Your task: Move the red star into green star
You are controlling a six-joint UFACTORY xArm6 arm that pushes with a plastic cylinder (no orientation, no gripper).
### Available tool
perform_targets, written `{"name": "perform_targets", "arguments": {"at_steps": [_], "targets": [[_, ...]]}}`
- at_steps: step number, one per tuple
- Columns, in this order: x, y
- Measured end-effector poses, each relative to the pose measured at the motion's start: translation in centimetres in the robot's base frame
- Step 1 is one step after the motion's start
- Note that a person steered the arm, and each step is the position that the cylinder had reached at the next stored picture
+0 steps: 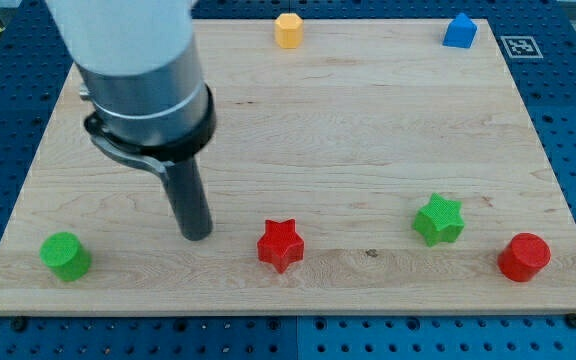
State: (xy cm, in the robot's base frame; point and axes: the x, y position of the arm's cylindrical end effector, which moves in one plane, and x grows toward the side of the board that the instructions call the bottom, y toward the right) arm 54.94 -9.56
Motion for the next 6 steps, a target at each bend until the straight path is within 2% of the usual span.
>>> {"name": "perform_targets", "arguments": {"at_steps": [2, 6], "targets": [[1.9, 1.9], [2.3, 17.0]]}}
